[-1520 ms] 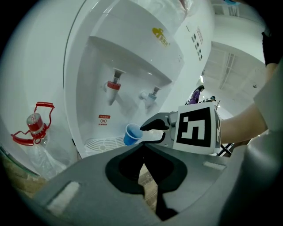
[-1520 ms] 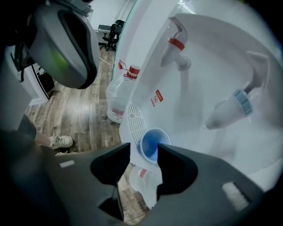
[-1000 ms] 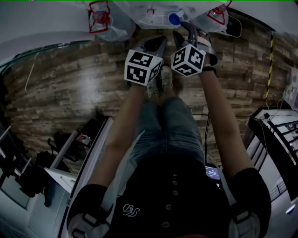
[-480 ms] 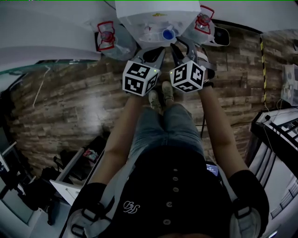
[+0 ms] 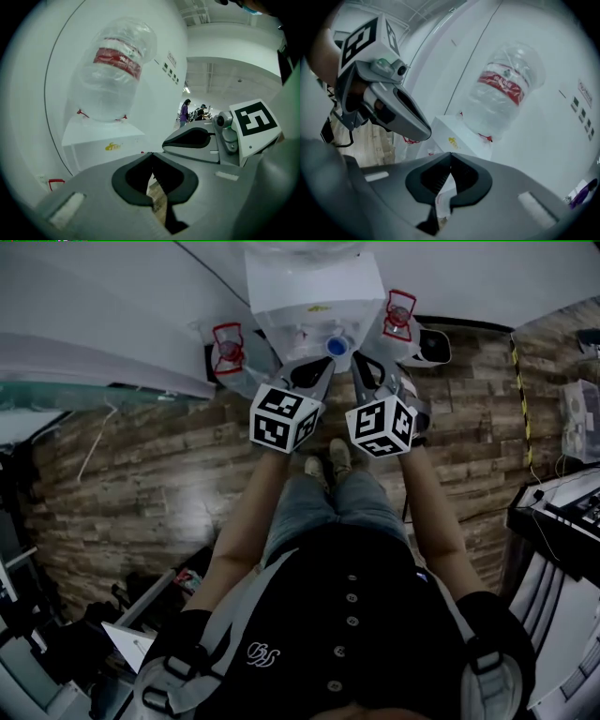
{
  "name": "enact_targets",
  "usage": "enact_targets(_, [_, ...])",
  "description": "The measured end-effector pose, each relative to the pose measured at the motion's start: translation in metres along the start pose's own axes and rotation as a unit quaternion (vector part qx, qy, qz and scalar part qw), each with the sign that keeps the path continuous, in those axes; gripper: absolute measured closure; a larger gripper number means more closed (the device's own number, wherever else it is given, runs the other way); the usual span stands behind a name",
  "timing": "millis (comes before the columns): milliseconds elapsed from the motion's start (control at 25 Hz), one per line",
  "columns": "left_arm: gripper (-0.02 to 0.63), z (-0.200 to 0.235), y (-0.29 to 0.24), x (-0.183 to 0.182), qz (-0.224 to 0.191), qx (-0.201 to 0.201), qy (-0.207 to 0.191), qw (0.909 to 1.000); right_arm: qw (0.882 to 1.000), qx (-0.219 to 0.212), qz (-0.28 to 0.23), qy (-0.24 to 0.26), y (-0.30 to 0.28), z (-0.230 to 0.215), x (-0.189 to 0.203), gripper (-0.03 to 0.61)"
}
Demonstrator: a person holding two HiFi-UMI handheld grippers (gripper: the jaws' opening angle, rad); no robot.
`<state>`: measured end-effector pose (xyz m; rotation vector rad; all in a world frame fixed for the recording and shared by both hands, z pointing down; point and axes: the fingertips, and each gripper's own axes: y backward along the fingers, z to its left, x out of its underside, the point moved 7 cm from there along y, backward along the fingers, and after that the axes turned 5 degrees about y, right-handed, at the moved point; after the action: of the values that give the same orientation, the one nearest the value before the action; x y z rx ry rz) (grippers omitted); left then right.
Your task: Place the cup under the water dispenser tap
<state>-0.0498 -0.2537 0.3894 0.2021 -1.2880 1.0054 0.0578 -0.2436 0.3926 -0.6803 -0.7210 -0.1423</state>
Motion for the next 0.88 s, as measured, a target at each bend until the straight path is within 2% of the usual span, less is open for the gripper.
enact_targets(400, [0.614,-0.021,0.022,-0.023,-0.019,0.011,-0.025,0.9994,0.996,0.006,-0.053,-0.072,0.042,-0.015,-0.027,0.58])
enact_targets(560, [0.614,-0.027,0.031,-0.024,-0.033,0.012,-0.011,0.9993,0.99,-0.01,-0.067,-0.125,0.053,-0.014,-0.027,0.58])
enact_targets(880, [0.614,-0.037,0.044,-0.028,-0.043,0.014,-0.021,0.9988,0.979,-0.035,-0.086,-0.181,0.079,-0.014,-0.019,0.58])
